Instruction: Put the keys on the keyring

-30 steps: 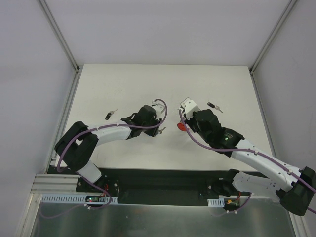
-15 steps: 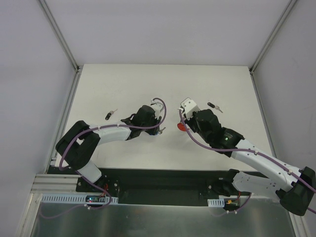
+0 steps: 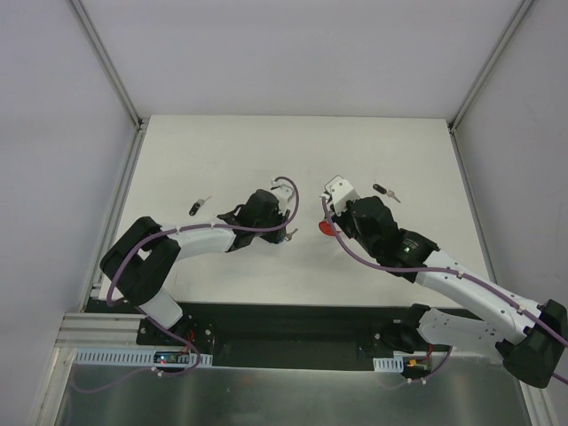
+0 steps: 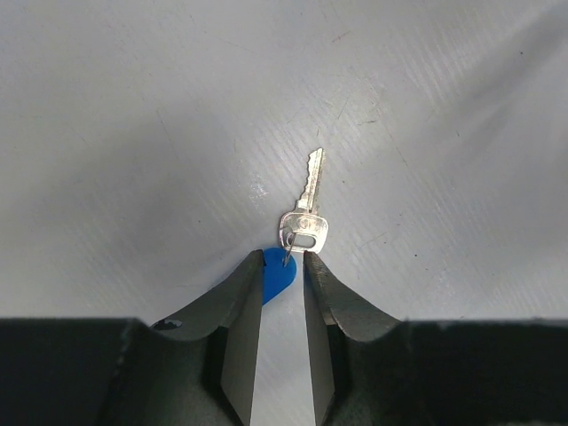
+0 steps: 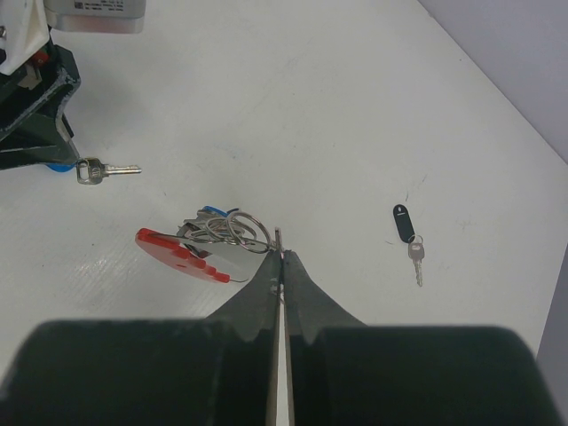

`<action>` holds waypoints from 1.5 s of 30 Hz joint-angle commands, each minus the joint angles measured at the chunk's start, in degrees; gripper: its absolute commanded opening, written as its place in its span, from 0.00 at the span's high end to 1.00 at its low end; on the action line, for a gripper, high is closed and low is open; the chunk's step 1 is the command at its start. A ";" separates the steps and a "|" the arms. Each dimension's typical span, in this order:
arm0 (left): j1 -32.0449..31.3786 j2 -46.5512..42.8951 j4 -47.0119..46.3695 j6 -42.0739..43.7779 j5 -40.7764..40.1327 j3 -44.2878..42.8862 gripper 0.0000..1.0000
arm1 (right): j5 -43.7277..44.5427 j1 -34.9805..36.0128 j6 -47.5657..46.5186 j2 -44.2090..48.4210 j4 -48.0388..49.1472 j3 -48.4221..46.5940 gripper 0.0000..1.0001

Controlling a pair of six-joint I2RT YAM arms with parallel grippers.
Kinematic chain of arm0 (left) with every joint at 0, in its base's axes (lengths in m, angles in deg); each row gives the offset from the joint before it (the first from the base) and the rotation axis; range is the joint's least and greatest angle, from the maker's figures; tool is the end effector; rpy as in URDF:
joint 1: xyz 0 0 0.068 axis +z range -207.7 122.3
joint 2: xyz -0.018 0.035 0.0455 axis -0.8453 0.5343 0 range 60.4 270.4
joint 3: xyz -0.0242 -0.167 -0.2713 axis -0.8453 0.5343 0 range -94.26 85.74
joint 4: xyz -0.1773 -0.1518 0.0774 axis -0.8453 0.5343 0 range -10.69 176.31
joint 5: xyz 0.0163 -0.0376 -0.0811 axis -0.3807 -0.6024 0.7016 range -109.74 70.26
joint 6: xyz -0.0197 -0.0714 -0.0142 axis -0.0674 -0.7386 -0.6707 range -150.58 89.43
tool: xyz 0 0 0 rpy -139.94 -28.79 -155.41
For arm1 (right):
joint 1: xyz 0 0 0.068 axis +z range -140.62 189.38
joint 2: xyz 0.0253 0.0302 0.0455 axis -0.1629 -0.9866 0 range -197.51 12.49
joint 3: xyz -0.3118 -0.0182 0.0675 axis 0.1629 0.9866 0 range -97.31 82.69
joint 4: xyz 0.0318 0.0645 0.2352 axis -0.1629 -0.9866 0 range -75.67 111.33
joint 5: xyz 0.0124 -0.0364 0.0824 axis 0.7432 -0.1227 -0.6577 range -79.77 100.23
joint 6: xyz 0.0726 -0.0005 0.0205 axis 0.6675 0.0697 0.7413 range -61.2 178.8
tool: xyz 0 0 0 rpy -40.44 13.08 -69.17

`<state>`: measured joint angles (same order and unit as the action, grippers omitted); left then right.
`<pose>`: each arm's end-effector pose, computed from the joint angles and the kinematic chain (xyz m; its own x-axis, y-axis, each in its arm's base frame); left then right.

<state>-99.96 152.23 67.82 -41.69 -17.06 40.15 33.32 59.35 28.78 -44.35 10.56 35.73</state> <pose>0.2527 -0.2336 0.2235 -0.5490 0.2386 -0.8011 0.6056 0.7741 -0.1845 0.1532 0.1438 0.3479 0.0380 -0.6704 -0.7410 -0.5189 0.6205 -0.5880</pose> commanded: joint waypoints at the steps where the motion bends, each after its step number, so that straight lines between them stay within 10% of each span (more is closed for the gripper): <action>1: 0.25 1.15 -0.20 0.22 1.54 -1.00 0.76 | 0.20 -0.14 0.58 0.33 1.80 -1.29 0.99; 45: -0.63 3.44 1.73 1.18 2.24 -2.93 0.93 | 0.37 -0.23 0.31 0.06 1.71 -1.29 0.98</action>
<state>-100.12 155.90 69.27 -41.30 -15.22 38.84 33.32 59.33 28.76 -44.59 10.56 35.73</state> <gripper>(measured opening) 0.093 0.020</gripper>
